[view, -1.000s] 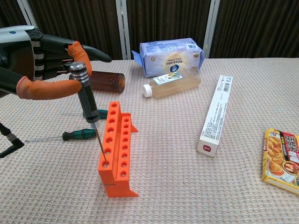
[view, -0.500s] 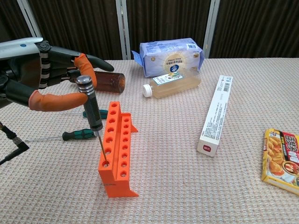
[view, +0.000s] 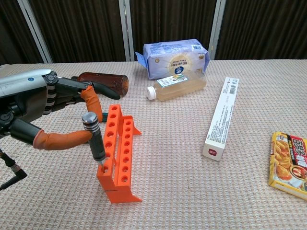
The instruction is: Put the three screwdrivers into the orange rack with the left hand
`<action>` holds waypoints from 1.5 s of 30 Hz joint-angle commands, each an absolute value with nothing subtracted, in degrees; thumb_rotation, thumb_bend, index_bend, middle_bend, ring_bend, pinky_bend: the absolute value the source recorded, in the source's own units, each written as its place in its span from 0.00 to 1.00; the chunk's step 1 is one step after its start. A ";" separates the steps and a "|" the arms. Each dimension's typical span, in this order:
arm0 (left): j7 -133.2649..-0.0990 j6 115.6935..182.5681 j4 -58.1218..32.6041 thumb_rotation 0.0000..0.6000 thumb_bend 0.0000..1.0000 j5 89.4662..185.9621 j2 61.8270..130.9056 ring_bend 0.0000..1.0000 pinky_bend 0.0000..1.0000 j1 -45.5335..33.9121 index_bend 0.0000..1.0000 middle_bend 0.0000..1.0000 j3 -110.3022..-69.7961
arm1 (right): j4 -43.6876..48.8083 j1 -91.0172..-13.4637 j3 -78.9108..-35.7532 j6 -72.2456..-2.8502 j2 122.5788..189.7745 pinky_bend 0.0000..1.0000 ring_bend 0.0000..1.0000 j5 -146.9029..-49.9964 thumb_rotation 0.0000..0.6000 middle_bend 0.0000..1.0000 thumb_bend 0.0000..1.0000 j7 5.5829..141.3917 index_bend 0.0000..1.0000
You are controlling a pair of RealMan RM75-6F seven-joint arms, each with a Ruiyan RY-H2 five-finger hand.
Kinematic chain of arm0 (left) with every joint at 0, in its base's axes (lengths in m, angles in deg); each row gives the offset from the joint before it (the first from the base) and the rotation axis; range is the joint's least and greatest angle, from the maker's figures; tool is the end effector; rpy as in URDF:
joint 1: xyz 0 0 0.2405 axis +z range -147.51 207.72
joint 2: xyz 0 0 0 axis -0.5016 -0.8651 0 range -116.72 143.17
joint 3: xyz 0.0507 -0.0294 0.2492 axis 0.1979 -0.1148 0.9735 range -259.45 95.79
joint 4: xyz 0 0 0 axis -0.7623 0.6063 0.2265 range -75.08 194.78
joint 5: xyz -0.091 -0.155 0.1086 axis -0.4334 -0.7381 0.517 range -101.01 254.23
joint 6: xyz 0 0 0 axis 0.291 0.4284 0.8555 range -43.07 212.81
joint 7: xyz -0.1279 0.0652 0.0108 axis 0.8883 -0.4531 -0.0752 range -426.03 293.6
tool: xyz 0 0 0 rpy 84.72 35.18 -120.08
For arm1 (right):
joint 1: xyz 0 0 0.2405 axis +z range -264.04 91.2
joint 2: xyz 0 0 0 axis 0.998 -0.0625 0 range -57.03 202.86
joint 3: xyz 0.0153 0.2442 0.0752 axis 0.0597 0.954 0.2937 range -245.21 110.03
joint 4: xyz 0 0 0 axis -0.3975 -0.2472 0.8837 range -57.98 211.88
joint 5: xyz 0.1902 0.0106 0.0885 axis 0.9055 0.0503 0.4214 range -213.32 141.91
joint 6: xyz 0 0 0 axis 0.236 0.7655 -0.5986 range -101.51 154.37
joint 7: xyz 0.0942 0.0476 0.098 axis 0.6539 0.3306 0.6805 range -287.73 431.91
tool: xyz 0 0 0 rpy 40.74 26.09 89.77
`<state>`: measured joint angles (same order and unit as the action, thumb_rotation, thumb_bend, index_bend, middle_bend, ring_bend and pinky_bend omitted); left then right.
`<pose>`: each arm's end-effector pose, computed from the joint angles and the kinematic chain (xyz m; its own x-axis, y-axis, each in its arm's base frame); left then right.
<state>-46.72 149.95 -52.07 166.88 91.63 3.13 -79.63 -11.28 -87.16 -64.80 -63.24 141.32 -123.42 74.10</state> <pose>-0.1258 0.1996 0.0211 -0.2379 0.5971 0.7661 0.8505 -0.2529 0.4612 -0.3263 -0.1498 0.1501 0.3643 0.0395 0.9304 -0.9306 0.0519 0.3622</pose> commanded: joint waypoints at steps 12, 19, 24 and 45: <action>-49.06 150.59 -49.40 1.00 0.50 166.44 94.09 0.00 0.00 3.75 0.73 0.15 -79.70 | -11.58 -87.04 -64.66 -62.90 141.27 0.00 0.00 -122.99 1.00 0.00 0.00 73.67 0.00; -49.07 150.30 -48.61 1.00 0.50 165.88 94.61 0.00 0.00 3.70 0.74 0.15 -79.94 | -11.88 -86.81 -64.55 -62.51 141.24 0.00 0.00 -122.79 1.00 0.00 0.00 73.21 0.00; -49.18 149.73 -48.12 1.00 0.50 165.32 94.97 0.00 0.00 3.52 0.74 0.15 -80.07 | -11.93 -86.80 -64.53 -62.35 141.27 0.00 0.00 -122.56 1.00 0.00 0.00 73.08 0.00; -51.17 148.54 -47.28 1.00 0.50 164.18 96.14 0.00 0.00 3.11 0.74 0.15 -80.40 | -11.92 -86.71 -64.39 -62.21 141.30 0.00 0.00 -122.27 1.00 0.00 0.00 73.13 0.00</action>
<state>-51.13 148.50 -47.31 164.20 96.10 3.08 -80.38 -11.92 -86.72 -64.40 -62.21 141.30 -122.27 73.13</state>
